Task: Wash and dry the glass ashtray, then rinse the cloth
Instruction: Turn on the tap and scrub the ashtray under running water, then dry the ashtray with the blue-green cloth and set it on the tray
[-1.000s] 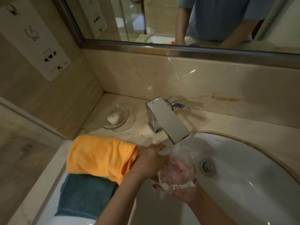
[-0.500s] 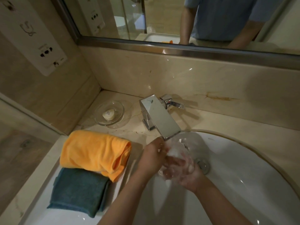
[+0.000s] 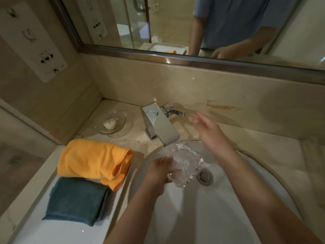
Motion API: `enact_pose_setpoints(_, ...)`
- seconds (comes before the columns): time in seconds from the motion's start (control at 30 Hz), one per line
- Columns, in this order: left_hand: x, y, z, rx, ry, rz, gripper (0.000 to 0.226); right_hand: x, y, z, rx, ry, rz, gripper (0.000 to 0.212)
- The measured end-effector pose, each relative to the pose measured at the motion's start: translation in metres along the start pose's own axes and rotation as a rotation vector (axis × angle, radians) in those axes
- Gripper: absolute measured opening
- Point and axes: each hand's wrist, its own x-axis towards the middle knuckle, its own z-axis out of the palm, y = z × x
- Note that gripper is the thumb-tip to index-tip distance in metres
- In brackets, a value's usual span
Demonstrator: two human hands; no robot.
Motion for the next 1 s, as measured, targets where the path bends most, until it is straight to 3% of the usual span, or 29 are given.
enact_pose_setpoints(0.17, -0.012, 0.009, 0.000, -0.062, 0.052, -0.011, 0.030, 0.015, -0.020, 0.015, -0.025, -0.087, 0.025, 0.048)
enact_pose_setpoints(0.63, -0.033, 0.007, -0.016, -0.093, 0.146, 0.066, 0.014, 0.014, -0.019, 0.027, 0.060, 0.050, 0.076, 0.041)
enact_pose_setpoints(0.8, -0.037, 0.007, -0.021, 0.063, 0.206, 0.147, 0.020, 0.002, -0.007, 0.020, 0.109, -0.065, 0.092, 0.045)
enact_pose_setpoints(0.9, -0.044, 0.006, -0.028, 0.236, 0.211, 0.269, 0.022, -0.019, 0.020, 0.022, 0.036, -0.124, 0.201, 0.046)
enact_pose_setpoints(1.0, -0.054, 0.006, -0.033, 0.398, 0.206, 0.421, 0.017, -0.047, 0.051, 0.024, 0.085, -0.335, 0.333, 0.040)
